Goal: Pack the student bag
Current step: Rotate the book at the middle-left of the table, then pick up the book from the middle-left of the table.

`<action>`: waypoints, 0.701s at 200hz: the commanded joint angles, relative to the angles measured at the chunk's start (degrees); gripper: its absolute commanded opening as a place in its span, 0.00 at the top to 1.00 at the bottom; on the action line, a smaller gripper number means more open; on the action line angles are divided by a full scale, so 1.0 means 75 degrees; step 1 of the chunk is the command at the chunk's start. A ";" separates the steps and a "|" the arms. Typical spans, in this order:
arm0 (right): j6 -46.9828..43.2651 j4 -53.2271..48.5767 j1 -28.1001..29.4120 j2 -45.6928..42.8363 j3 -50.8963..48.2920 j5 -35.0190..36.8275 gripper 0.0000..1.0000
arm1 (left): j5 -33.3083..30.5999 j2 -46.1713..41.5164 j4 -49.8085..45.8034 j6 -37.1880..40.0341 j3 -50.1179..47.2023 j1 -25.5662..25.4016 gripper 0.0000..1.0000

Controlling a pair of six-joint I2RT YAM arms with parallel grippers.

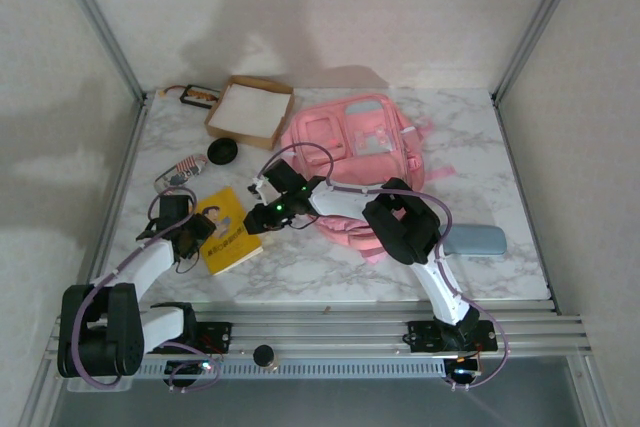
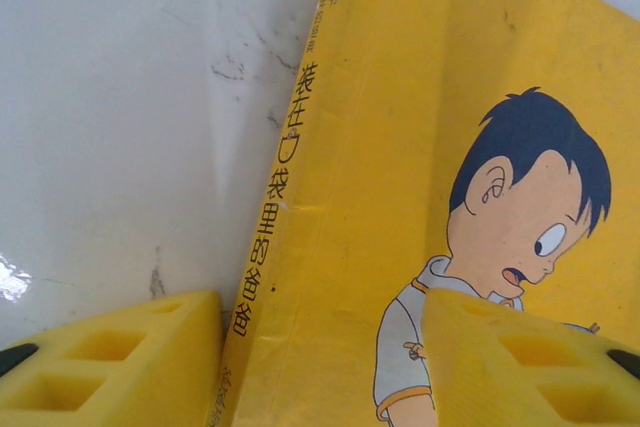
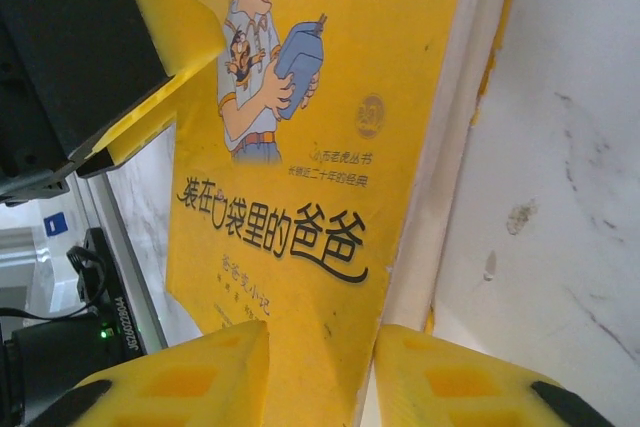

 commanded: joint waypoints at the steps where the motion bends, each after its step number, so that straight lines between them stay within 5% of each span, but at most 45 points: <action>1: 0.0002 -0.0129 0.0099 -0.0032 0.0154 -0.0126 0.67 | 0.1876 0.0412 0.1545 -0.0267 -0.0074 -0.0493 0.45; 40: -0.0034 -0.0288 0.0093 0.0186 0.0341 -0.0269 0.70 | 0.2093 0.0176 0.1648 -0.0489 -0.0032 -0.0685 0.45; 108: 0.0235 0.0020 0.0011 -0.0390 -0.0049 -0.0153 0.91 | 0.1739 0.0263 0.1302 -0.0296 0.0167 -0.0699 0.44; 140: 0.0414 0.0336 -0.0116 -0.1010 -0.0399 -0.0152 1.00 | 0.1614 0.0102 0.0853 -0.0028 0.0427 -0.0615 0.35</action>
